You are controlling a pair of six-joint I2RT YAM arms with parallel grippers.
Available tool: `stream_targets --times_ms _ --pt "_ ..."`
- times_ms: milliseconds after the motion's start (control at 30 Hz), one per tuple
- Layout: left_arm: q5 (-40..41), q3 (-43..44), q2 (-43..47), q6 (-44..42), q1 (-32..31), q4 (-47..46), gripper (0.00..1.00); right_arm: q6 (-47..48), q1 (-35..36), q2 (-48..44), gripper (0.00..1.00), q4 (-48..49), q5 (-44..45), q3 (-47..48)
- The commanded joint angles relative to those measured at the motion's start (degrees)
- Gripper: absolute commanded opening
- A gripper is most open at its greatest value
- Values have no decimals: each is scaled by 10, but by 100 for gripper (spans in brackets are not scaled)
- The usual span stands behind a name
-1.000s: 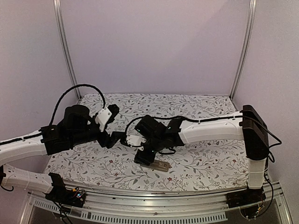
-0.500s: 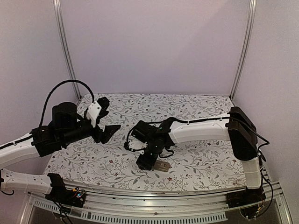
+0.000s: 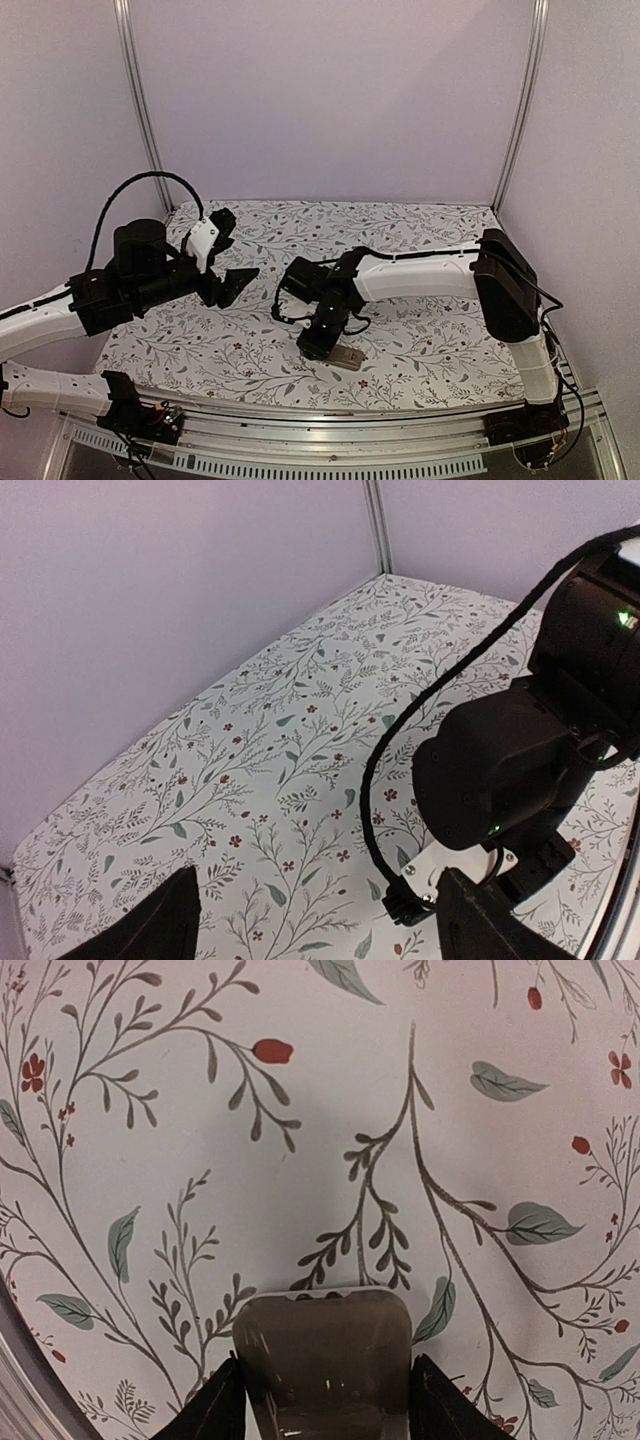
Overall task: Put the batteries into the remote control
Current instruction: Pick up the remote control from the center of the board.
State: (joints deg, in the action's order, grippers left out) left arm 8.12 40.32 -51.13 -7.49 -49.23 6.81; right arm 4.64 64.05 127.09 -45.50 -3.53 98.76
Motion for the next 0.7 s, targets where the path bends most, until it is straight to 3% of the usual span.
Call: stream_targets --times_ms 0,367,533,667 --pt "-6 -9 -3 -6 9 0 81 -8 3 31 54 -52 2 39" --pt "-12 -16 1 -6 10 -2 81 -20 16 63 62 -89 73 75" --pt "-13 -17 0 -6 10 -4 81 -21 17 70 50 -94 73 78" --pt "-14 -18 1 -5 10 -3 81 -23 17 66 46 -88 66 79"
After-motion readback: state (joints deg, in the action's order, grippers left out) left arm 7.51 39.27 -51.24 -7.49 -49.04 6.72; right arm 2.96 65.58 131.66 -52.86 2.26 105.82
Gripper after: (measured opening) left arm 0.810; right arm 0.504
